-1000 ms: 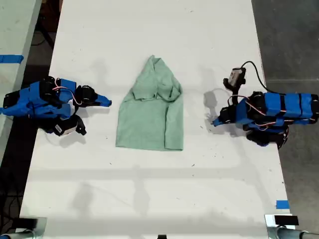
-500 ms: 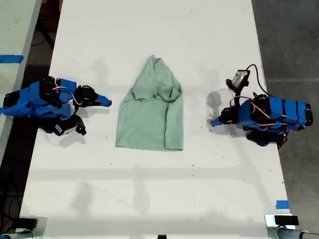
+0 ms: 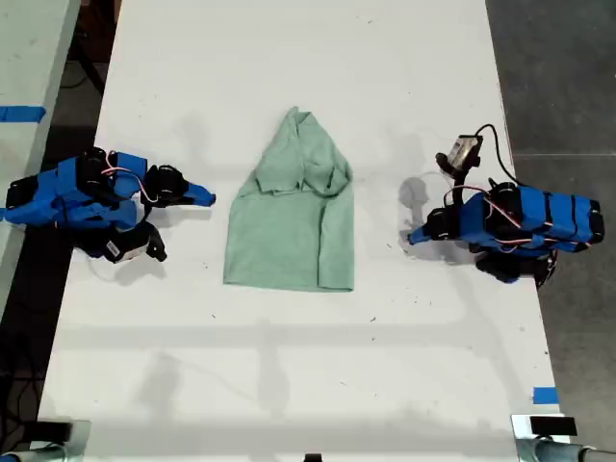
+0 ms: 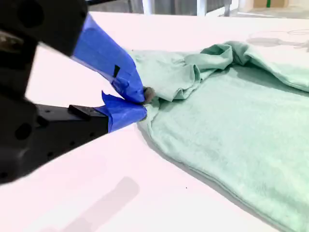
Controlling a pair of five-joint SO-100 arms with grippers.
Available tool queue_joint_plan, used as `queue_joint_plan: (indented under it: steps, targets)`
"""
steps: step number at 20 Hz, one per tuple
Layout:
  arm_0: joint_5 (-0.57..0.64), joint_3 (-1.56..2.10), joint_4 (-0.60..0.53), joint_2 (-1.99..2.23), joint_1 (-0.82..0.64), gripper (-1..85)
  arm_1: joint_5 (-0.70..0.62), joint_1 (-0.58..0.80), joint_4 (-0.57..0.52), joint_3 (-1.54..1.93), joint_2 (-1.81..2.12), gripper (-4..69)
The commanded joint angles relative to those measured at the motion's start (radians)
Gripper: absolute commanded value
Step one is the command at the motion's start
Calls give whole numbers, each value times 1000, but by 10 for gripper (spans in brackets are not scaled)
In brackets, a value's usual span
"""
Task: Fold t shirt
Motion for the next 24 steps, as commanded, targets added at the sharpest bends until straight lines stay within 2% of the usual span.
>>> queue_joint_plan:
  steps: [1,24]
  targets:
    - [-20,9,2,8,3,0,15,3,3,29,9,15]
    - [-20,9,2,8,5,0,26,-8,3,32,9,15]
